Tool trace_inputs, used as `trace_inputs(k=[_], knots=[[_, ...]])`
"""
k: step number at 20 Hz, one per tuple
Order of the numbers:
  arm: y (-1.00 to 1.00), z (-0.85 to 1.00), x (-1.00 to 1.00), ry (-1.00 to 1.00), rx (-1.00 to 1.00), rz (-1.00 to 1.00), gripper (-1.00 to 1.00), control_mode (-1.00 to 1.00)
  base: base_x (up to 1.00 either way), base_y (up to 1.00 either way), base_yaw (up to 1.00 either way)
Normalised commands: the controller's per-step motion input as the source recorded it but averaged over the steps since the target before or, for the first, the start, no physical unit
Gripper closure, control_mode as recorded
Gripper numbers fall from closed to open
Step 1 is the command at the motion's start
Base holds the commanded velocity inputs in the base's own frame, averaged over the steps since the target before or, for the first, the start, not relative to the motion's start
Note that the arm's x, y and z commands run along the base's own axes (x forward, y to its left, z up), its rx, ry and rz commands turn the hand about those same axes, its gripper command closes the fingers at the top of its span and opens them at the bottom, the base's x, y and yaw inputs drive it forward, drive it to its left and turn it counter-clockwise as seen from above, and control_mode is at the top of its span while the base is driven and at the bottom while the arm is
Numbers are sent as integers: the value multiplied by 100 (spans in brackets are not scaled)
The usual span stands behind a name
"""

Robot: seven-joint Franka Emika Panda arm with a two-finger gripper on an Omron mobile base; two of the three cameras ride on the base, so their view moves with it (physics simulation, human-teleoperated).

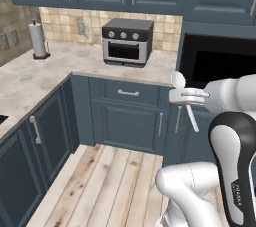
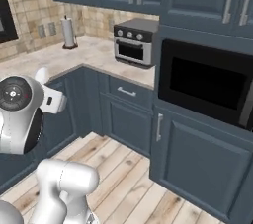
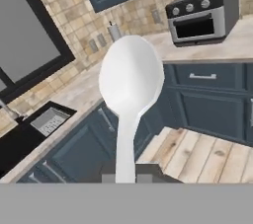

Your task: Take the fork and place it on the left side of the plate. Then take the spoon and place it on the right side of the plate. Make sure they're directly next to the plate.

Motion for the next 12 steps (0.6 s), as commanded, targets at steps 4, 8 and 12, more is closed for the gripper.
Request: trace_inputs(k=[4,8,12], knots=[[0,0,0,0,0,0,100,100,-100,-57,22],[0,0,0,0,0,0,100,100,-100,-64,22],[0,0,0,0,0,0,100,100,-100,-62,26]])
